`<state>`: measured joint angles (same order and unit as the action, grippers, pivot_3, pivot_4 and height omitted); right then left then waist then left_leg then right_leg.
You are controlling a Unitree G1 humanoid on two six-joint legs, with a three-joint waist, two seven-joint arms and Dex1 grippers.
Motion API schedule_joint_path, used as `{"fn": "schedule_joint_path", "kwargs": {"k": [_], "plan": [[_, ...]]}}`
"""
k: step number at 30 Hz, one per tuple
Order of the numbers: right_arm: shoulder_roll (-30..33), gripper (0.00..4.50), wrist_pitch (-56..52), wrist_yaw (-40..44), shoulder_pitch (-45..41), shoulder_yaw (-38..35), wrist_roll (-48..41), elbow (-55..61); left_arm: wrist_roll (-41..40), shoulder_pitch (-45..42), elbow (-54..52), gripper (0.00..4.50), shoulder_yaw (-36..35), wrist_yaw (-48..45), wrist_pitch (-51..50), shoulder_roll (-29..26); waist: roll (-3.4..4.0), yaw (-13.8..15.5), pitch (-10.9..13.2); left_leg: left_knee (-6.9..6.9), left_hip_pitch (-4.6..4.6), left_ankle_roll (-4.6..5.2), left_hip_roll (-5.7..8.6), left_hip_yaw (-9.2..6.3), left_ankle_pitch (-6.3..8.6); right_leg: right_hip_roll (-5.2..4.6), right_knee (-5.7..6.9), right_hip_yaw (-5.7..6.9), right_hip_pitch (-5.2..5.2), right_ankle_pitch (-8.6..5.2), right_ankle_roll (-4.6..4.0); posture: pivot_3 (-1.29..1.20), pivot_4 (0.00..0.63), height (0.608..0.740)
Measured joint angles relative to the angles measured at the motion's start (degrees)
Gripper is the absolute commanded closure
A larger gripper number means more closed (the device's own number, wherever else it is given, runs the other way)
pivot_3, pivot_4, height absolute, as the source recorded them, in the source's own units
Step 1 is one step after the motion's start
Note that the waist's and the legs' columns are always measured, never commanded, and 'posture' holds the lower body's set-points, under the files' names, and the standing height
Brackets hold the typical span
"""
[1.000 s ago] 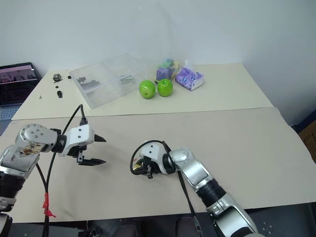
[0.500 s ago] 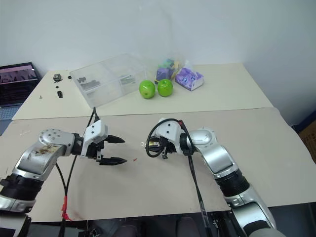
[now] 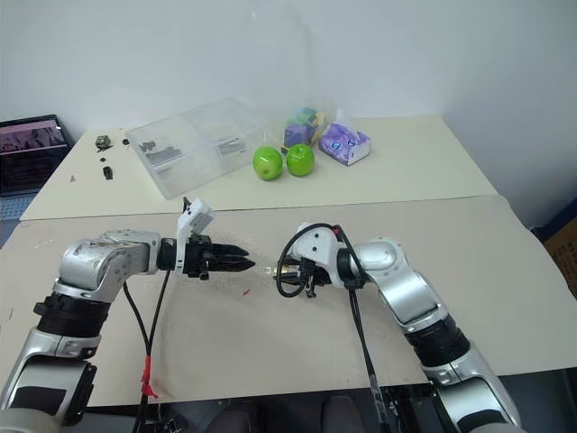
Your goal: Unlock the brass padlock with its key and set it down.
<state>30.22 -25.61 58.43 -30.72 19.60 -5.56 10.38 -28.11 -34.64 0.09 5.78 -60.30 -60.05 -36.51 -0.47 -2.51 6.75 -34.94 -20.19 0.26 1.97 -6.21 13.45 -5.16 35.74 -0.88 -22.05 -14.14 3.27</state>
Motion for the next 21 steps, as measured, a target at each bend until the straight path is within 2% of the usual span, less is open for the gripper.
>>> {"fn": "schedule_joint_path", "kwargs": {"k": [6,12,17,19,21], "plan": [[1.4,3.58,2.1,0.0,0.0,0.1,1.5,-1.1,-2.8,-0.5,-0.8,2.59,-0.2,1.8,-5.5,0.2,-0.01,0.1,0.0,0.0,-0.02,0.0,0.02,0.0,0.0,-0.02,-0.03,0.0,0.01,0.0,0.0,0.0,0.15,0.74],[1.2,3.58,3.0,-0.2,0.0,0.1,1.6,-1.5,-5.0,-2.2,-1.5,2.59,-2.0,7.7,-11.6,4.6,-0.02,0.2,0.0,-0.01,-0.02,-0.01,0.03,0.0,0.0,-0.04,-0.05,-0.02,0.02,0.0,0.0,0.0,0.15,0.74],[0.9,3.58,4.4,-1.2,0.0,0.0,2.0,-1.9,-7.5,-6.2,-1.9,2.59,-8.9,16.7,-21.8,12.7,-0.05,0.4,0.0,-0.04,-0.03,-0.04,0.08,0.0,-0.02,-0.09,-0.07,-0.03,0.04,0.0,0.0,0.0,0.15,0.74],[2.9,3.58,5.3,-1.2,0.7,-0.6,2.1,-2.8,-8.6,-7.8,-2.0,2.59,-12.2,19.2,-25.9,15.0,-0.06,0.4,0.0,-0.05,-0.05,-0.07,0.1,0.01,-0.03,-0.11,-0.11,-0.04,0.04,0.01,0.0,0.0,0.15,0.74],[6.4,3.58,5.8,-0.5,2.1,-3.7,1.6,-4.1,-9.0,-10.1,-1.3,2.59,-18.7,22.8,-30.2,17.1,-0.07,0.5,0.0,-0.03,-0.05,-0.08,0.12,0.02,-0.04,-0.13,-0.17,-0.05,0.05,0.01,-0.01,0.0,0.15,0.74]]}}
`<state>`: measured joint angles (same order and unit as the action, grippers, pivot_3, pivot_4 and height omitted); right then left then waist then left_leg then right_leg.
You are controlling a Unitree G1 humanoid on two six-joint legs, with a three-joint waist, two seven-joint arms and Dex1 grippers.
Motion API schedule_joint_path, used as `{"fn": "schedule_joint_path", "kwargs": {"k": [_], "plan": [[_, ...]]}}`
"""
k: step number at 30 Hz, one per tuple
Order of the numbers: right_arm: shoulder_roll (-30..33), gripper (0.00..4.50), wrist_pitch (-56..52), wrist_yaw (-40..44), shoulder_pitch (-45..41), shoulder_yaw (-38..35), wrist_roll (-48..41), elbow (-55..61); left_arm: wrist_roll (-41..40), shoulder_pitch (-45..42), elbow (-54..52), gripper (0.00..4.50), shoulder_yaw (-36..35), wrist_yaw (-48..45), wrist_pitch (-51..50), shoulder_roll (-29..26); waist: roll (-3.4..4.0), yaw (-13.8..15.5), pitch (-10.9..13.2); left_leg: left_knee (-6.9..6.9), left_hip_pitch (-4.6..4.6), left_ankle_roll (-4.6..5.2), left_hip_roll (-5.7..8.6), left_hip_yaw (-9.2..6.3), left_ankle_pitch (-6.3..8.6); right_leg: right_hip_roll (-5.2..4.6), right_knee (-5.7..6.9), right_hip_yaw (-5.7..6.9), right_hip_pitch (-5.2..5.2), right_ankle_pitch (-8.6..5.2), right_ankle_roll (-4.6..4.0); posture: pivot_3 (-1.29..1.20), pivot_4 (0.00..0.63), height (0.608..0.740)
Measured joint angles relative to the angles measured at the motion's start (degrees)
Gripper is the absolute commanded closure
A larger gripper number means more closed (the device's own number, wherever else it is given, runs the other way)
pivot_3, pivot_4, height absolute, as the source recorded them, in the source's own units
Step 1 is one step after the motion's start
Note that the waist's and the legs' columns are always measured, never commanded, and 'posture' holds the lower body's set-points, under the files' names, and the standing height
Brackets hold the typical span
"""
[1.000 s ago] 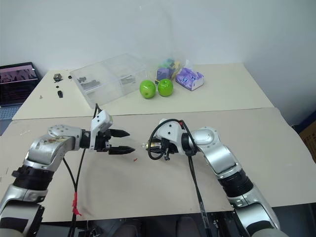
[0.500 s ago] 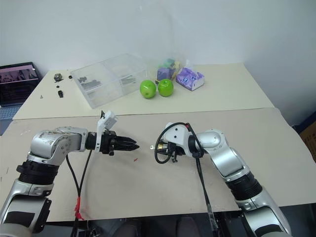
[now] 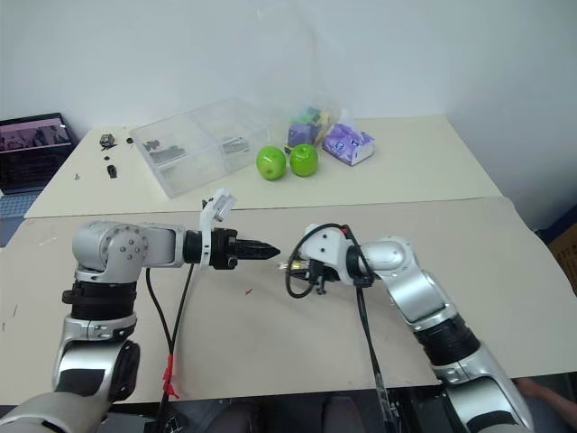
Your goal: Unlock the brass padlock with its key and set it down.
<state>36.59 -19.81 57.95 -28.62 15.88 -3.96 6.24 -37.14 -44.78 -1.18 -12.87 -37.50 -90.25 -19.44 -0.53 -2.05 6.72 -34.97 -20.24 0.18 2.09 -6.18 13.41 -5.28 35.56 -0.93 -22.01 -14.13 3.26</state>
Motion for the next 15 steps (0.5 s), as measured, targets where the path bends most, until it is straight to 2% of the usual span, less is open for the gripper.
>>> {"fn": "schedule_joint_path", "kwargs": {"k": [5,8,12,15], "plan": [[1.6,3.58,-2.1,2.8,-0.9,-8.1,-7.9,2.2,-3.9,-0.9,3.8,2.59,-7.7,6.1,-2.0,3.5,0.01,-0.4,0.0,0.05,0.03,-0.02,-0.07,0.06,-0.01,0.04,-0.4,-0.02,0.16,0.11,-0.19,0.0,0.15,0.74],[3.2,3.58,-4.4,5.1,-2.3,-8.8,-11.6,6.7,-8.8,-0.9,7.3,2.59,-9.6,9.9,-2.0,6.2,0.0,-0.2,0.0,0.03,0.01,-0.05,-0.04,0.05,0.0,-0.01,-0.48,-0.01,0.22,0.12,-0.19,0.0,0.15,0.74],[5.0,3.58,-8.2,7.7,-2.2,-8.8,-15.6,10.4,-17.7,-1.1,11.5,2.59,-11.5,15.4,-2.0,6.1,0.0,0.1,0.0,0.01,0.0,-0.11,0.03,0.06,0.03,-0.11,-0.51,-0.06,0.23,0.12,-0.18,0.0,0.15,0.74],[6.1,3.58,-7.6,8.2,-2.1,-8.4,-15.4,10.9,-25.8,-1.6,17.7,2.59,-10.7,19.0,-2.1,3.7,0.0,0.3,0.0,0.0,0.02,-0.12,0.08,0.06,0.03,-0.14,-0.5,-0.12,0.22,0.12,-0.19,0.0,0.15,0.74]]}}
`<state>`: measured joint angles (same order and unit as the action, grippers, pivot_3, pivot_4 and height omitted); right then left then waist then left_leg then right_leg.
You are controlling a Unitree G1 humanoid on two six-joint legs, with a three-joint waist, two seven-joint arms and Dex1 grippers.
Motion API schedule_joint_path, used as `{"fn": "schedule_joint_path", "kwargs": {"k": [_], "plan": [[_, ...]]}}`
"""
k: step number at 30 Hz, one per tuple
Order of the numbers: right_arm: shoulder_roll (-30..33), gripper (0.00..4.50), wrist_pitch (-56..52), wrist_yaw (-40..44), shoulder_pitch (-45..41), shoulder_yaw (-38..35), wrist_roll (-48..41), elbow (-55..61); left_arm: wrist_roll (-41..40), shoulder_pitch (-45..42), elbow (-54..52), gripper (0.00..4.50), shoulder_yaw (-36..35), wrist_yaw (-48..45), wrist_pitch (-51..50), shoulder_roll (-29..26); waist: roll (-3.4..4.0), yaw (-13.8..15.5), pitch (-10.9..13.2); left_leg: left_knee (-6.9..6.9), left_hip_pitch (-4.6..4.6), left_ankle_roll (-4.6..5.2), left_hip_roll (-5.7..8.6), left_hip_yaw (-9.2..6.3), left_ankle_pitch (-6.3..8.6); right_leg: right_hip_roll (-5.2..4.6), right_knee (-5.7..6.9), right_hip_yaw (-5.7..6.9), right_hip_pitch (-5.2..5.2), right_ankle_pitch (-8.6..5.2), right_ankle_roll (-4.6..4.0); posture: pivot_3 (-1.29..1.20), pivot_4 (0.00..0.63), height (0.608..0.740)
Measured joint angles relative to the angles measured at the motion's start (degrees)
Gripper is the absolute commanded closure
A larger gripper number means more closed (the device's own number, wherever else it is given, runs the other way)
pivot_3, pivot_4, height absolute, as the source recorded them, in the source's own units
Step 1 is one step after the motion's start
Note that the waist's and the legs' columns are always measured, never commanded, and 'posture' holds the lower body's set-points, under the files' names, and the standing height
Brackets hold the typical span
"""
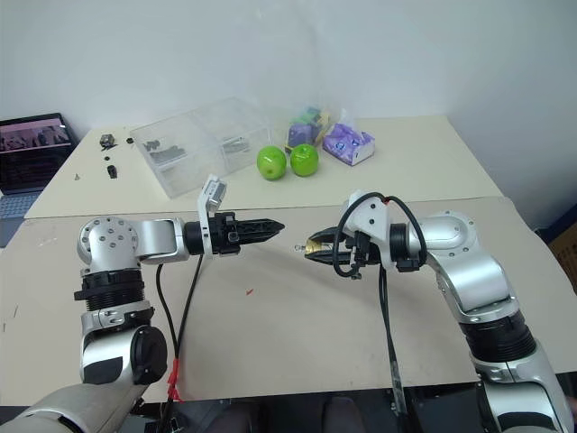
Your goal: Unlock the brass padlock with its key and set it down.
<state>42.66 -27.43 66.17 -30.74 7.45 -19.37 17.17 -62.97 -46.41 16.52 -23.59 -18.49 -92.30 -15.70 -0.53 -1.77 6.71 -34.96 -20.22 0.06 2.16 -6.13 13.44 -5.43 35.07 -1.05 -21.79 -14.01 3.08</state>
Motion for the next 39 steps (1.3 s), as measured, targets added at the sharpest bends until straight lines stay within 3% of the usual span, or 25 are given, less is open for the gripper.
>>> {"fn": "schedule_joint_path", "kwargs": {"k": [3,8,18,39], "plan": [[1.9,3.58,2.2,0.3,0.5,0.4,1.8,0.0,-6.4,-1.2,7.6,2.59,-0.1,3.6,0.0,-2.3,0.0,0.4,0.0,0.0,0.01,0.0,0.01,0.04,0.0,0.03,-0.01,0.01,-0.01,0.0,0.0,0.0,0.15,0.74],[2.1,3.58,5.2,0.1,2.4,0.8,3.5,-1.6,-22.1,-2.3,16.4,2.59,6.8,11.7,0.0,-5.3,-0.01,0.9,0.0,0.0,-0.03,-0.07,0.05,0.0,-0.03,-0.07,0.01,-0.1,-0.1,0.0,0.0,0.0,0.15,0.74],[1.6,3.58,5.4,-0.2,1.5,0.9,3.4,-1.8,-46.5,3.6,13.4,2.59,21.7,24.5,2.5,-8.8,-0.02,0.9,0.0,0.04,0.02,-0.13,0.07,0.1,-0.02,-0.03,0.06,-0.78,-0.31,0.03,-0.04,0.0,0.15,0.74],[-0.1,3.58,-2.0,-2.5,1.5,1.2,0.0,4.6,-48.7,4.5,9.0,2.59,24.8,25.7,6.2,-9.4,-0.03,1.1,-0.1,0.04,0.01,-0.16,0.12,0.18,-0.03,-0.03,-0.04,-0.82,-0.31,0.05,-0.08,0.0,0.15,0.74]]}}
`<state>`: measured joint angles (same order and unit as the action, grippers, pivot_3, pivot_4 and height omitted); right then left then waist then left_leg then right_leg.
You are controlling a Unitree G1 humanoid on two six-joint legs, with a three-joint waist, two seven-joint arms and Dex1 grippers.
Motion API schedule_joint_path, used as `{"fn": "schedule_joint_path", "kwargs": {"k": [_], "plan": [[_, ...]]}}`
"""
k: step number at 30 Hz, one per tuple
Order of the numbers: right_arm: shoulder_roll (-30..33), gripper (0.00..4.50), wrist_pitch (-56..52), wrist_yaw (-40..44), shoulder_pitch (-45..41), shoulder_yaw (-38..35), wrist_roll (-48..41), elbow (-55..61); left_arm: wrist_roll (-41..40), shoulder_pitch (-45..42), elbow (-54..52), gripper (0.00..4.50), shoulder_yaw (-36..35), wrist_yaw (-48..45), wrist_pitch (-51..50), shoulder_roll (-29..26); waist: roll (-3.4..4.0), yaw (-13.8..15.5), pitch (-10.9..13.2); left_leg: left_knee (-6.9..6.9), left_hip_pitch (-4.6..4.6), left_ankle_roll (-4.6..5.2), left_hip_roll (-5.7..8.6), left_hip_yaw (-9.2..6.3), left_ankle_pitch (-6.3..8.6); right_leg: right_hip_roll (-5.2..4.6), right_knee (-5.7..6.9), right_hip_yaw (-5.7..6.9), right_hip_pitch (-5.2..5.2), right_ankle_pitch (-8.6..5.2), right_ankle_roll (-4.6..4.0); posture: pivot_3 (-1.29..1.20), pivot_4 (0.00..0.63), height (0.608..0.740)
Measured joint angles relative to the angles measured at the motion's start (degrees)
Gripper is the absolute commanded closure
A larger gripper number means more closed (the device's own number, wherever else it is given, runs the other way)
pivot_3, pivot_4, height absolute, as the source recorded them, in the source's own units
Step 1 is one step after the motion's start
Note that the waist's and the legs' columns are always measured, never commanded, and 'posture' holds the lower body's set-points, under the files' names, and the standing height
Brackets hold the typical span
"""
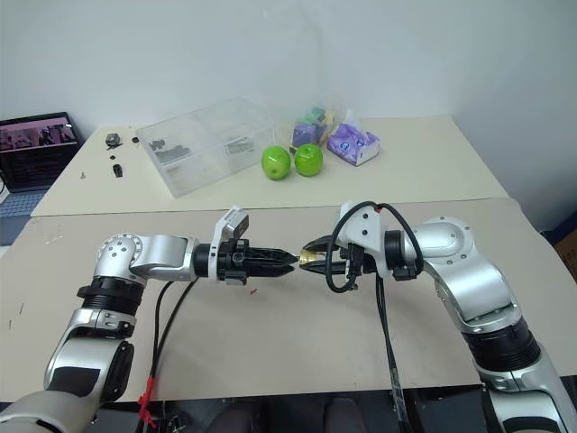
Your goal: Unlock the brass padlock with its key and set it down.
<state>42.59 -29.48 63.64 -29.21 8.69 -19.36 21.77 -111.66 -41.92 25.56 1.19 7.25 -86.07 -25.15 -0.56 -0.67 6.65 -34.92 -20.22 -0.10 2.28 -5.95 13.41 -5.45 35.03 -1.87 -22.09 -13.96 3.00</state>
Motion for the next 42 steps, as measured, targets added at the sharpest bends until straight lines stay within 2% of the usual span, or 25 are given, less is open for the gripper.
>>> {"fn": "schedule_joint_path", "kwargs": {"k": [1,3,5,16,24,32,38,42], "plan": [[0.0,3.58,-0.2,-0.1,0.2,0.0,0.0,0.3,0.0,0.0,-0.1,3.1,0.0,0.0,0.2,0.0,0.0,0.0,0.0,0.0,0.0,0.0,0.0,0.0,0.0,0.0,0.0,0.0,0.0,0.0,0.0,0.0,0.15,0.74],[0.0,3.58,-0.9,-0.2,0.2,0.0,0.0,0.3,-0.1,0.0,-0.4,3.61,0.0,-0.2,0.5,0.1,0.0,0.0,0.0,-0.01,0.0,0.0,0.0,0.0,0.0,0.0,0.0,0.0,0.0,0.0,0.0,0.0,0.15,0.74],[0.0,3.58,-1.2,-0.4,0.2,0.0,0.0,0.3,-0.6,0.0,-1.1,4.4,0.1,-0.7,0.8,0.2,0.0,0.0,0.0,0.0,0.0,0.0,0.0,0.01,0.0,0.0,0.0,0.0,0.0,0.0,0.0,0.0,0.15,0.74],[0.1,3.58,-2.0,-0.5,0.2,0.0,-0.1,0.3,-0.8,0.0,-1.3,4.4,0.3,-1.5,1.0,0.2,0.0,0.0,0.0,0.0,0.0,0.0,0.0,0.02,0.0,0.01,-0.02,0.0,0.0,0.0,0.0,0.0,0.15,0.74],[0.1,3.58,-2.5,-0.4,0.2,0.0,-0.2,0.3,0.5,0.0,-5.2,4.4,2.1,-1.5,2.8,-1.5,0.0,0.0,0.0,0.0,-0.01,0.0,0.0,0.03,0.0,0.0,-0.03,-0.01,0.0,0.0,0.0,0.0,0.15,0.74],[0.2,3.58,-3.8,-0.6,0.2,0.0,-0.3,0.7,14.5,-2.3,-11.9,4.4,2.3,-11.3,2.2,-2.7,-0.01,-0.1,0.0,0.05,-0.02,0.0,0.0,0.26,0.0,0.04,-0.08,-0.01,0.0,0.0,0.0,0.0,0.15,0.74],[0.3,3.58,-4.7,-0.6,0.2,0.0,-1.6,2.0,31.9,-2.9,-24.4,4.4,6.7,-29.1,5.8,-7.5,-0.02,-0.1,0.0,0.08,-0.03,0.0,-0.02,0.49,0.0,0.06,-0.12,-0.01,0.01,0.0,-0.01,0.0,0.15,0.74],[0.4,3.58,-4.9,-0.8,0.1,0.0,-2.1,2.7,41.6,-2.9,-28.3,4.4,9.9,-40.9,10.7,-9.9,-0.02,-0.1,0.0,0.08,-0.02,0.01,-0.04,0.52,0.01,0.08,-0.17,0.0,0.04,0.0,-0.03,0.0,0.15,0.74]]}}
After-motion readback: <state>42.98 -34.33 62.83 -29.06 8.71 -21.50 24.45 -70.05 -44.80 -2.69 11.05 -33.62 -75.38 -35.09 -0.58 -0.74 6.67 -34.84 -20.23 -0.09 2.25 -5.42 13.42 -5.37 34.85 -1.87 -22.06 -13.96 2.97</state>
